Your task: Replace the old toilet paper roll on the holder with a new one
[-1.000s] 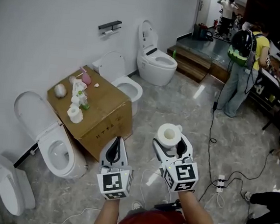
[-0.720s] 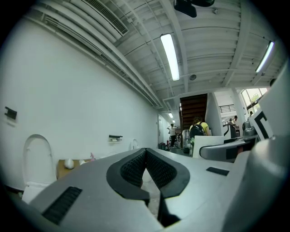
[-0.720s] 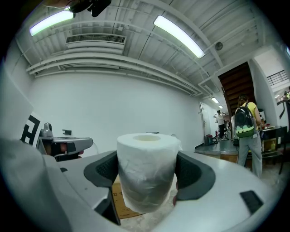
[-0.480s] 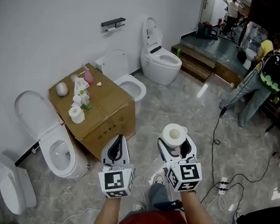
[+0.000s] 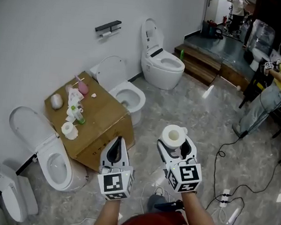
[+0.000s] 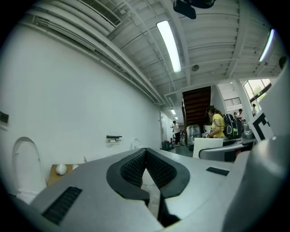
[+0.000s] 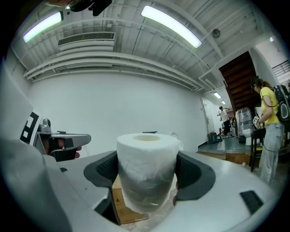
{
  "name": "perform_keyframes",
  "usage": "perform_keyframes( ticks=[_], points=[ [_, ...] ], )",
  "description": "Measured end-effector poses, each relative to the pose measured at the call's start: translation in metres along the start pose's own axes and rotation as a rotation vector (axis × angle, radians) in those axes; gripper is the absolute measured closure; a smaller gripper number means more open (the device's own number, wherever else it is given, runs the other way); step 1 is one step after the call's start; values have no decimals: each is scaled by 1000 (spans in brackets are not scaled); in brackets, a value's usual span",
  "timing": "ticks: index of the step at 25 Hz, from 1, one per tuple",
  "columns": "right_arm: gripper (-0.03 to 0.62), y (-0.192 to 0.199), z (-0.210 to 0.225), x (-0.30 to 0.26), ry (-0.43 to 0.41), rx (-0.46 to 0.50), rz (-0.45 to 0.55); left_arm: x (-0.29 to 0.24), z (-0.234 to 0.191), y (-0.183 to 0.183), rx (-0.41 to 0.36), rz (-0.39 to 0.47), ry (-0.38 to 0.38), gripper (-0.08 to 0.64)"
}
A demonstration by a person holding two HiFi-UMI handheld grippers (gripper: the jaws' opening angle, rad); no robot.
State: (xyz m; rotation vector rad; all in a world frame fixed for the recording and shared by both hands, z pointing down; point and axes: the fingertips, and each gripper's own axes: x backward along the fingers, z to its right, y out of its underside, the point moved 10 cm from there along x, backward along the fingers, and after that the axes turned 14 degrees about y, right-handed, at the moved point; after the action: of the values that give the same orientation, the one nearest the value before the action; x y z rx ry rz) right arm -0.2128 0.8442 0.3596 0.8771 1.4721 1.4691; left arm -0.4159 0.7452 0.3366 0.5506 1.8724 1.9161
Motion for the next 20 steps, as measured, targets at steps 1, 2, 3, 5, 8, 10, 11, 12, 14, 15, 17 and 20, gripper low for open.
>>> perform_keyframes(
  ticks=[1, 2, 3, 5, 8, 10, 11, 12, 14, 15, 17, 20],
  points=[
    [210, -3, 11, -14, -1, 3, 0, -19, 1, -1, 0, 0, 1, 545],
    [210, -5, 22, -26, -2, 4, -1, -37, 3, -1, -1, 0, 2, 545],
    [210, -7, 33, -39, -3, 5, 0, -54, 5, -2, -2, 2, 2, 545],
    [210, -11, 56, -61, -5, 5, 1, -86, 11, -3, -5, 6, 0, 545],
    [210, -15, 90, -87, 2, -1, -1, -129, 21, -5, -13, 5, 7, 545],
    [210, -16, 109, -102, 13, -11, -6, -153, 26, -6, -18, 1, 16, 545],
    [210, -17, 117, -109, 17, -16, -7, -164, 28, -6, -20, -2, 19, 545],
    [210, -18, 124, -116, 21, -21, -7, -174, 29, -6, -20, -4, 22, 545],
    [210, -18, 136, -128, 29, -27, -9, -193, 30, -5, -19, -10, 26, 545],
    [210, -18, 141, -133, 33, -30, -11, -202, 30, -5, -18, -12, 29, 545],
    [210, -17, 150, -144, 44, -36, -15, -218, 31, -4, -22, -15, 38, 545],
    [210, -15, 159, -161, 55, -36, -19, -241, 28, 0, -20, -15, 54, 545]
  ],
)
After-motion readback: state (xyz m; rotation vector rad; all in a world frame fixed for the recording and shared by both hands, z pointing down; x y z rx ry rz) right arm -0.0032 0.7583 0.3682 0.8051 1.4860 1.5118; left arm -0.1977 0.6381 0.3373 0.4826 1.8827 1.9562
